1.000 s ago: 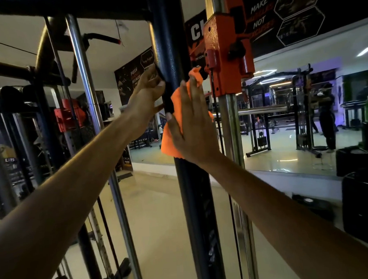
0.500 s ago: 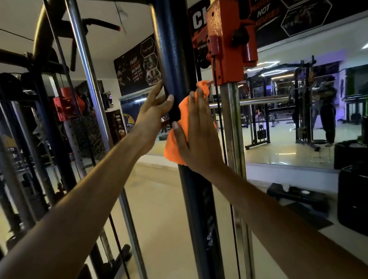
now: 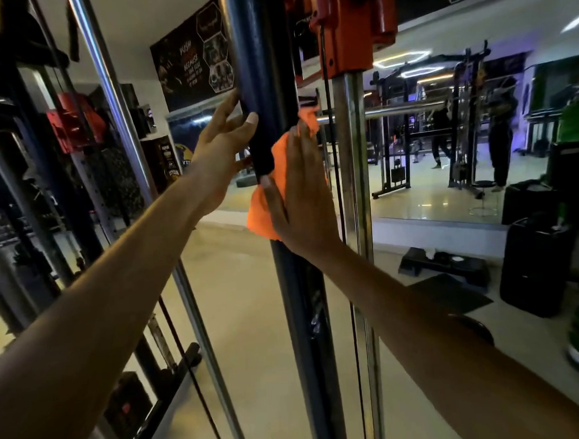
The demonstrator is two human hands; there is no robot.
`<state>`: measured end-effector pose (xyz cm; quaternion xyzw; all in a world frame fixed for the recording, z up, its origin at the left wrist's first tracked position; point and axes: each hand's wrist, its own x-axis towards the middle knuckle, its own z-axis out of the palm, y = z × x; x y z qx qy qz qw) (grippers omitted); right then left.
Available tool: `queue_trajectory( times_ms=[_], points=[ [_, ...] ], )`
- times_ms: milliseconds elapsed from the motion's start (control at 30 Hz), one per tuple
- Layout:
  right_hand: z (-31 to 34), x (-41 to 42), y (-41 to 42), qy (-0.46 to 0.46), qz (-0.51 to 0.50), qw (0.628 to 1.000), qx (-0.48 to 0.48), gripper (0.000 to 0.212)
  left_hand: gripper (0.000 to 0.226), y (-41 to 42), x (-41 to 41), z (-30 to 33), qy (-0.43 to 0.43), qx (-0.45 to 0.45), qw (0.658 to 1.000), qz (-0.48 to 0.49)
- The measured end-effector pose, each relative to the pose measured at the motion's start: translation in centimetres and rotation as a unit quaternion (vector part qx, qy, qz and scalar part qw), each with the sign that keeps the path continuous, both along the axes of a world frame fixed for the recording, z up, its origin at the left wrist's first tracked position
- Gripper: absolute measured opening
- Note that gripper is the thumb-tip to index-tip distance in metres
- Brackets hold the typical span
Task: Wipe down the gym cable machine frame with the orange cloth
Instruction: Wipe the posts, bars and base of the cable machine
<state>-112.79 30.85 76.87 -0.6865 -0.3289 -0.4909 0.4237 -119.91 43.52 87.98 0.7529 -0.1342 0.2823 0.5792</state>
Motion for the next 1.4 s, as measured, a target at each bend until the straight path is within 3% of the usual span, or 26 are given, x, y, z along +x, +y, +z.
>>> queue_trajectory(
  times_ms=[200,433,567,700,933,1067,1200,1400],
  points=[
    [-15.0,-2.1,-0.6,0.085,0.009,0.996,-0.038,0.084,0.060,-0.1,-0.4,-3.8,0.028,0.001,1.000,-0.012],
    [-4.4,-1.0,0.4,0.081,0.011,0.997,0.010,0.081,0.060,0.0,-0.5,-5.8,0.049,-0.004,0.999,-0.018],
    [-11.3,-1.1,0.1,0.062,-0.016,0.998,-0.012,0.083,0.062,0.2,-0.5,-8.1,0.061,-0.017,0.998,-0.010],
    [-20.8,-3.1,-0.6,0.123,0.022,0.992,-0.035,0.096,0.062,-0.1,-1.2,-11.0,0.081,-0.021,0.996,-0.006],
    [-11.3,-1.8,0.5,0.116,0.004,0.993,0.012,0.081,0.042,-0.8,-1.6,-12.8,0.111,-0.050,0.993,0.008],
    [-17.6,-2.3,0.2,0.096,-0.028,0.995,-0.008,0.081,0.055,-0.7,-2.1,-14.2,0.110,-0.041,0.993,-0.010],
    [-26.3,-4.2,-0.8,0.167,0.012,0.985,-0.045,0.086,0.058,-0.4,-2.6,-17.0,0.114,-0.037,0.992,-0.029],
    [-17.7,-2.9,0.4,0.153,0.046,0.987,0.024,0.085,0.054,-0.2,-2.2,-19.9,0.143,-0.056,0.988,-0.029]
  ],
)
